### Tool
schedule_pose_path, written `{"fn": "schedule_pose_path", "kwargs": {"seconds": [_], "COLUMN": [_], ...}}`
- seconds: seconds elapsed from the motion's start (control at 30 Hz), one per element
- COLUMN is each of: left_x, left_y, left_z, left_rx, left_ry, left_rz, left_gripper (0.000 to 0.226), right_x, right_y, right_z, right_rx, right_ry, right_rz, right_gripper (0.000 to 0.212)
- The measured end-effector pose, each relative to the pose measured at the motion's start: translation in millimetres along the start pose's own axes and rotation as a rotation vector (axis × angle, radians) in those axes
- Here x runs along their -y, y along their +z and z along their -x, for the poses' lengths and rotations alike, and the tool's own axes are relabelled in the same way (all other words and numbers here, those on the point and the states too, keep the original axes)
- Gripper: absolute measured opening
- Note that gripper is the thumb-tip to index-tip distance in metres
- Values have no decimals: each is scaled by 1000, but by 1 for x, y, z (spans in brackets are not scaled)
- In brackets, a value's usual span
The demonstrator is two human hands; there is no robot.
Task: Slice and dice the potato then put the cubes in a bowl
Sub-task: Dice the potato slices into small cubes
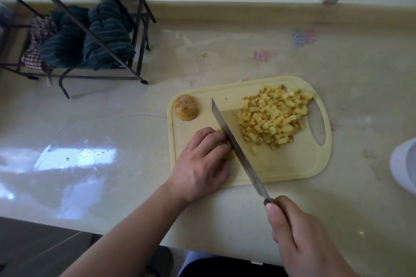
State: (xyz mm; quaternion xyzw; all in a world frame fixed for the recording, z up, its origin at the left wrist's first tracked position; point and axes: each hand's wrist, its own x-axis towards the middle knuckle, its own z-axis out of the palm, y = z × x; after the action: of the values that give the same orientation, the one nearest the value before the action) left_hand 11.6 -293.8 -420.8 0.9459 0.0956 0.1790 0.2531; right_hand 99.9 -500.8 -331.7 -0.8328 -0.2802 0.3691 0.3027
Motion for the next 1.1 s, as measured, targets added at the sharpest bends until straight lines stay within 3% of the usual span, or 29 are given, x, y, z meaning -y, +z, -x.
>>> {"fn": "schedule_pose_path", "kwargs": {"seconds": [0.27, 0.4, 0.67, 1.1], "left_x": [0, 1, -1, 0], "left_y": [0, 0, -1, 3], "left_z": [-1, -2, 0, 4], "left_rx": [4, -2, -26, -75], "left_ry": [-4, 0, 21, 7], "left_rz": [3, 8, -35, -34], "left_gripper": [18, 19, 17, 13], "right_x": [-4, 3, -1, 0], "right_y": [2, 6, 1, 0], "right_z": [16, -4, -11, -1], "right_rx": [12, 28, -65, 2], "right_ry": [60, 13, -29, -37], "right_rz": [53, 61, 18, 17], "right_gripper": [63, 44, 48, 47]}}
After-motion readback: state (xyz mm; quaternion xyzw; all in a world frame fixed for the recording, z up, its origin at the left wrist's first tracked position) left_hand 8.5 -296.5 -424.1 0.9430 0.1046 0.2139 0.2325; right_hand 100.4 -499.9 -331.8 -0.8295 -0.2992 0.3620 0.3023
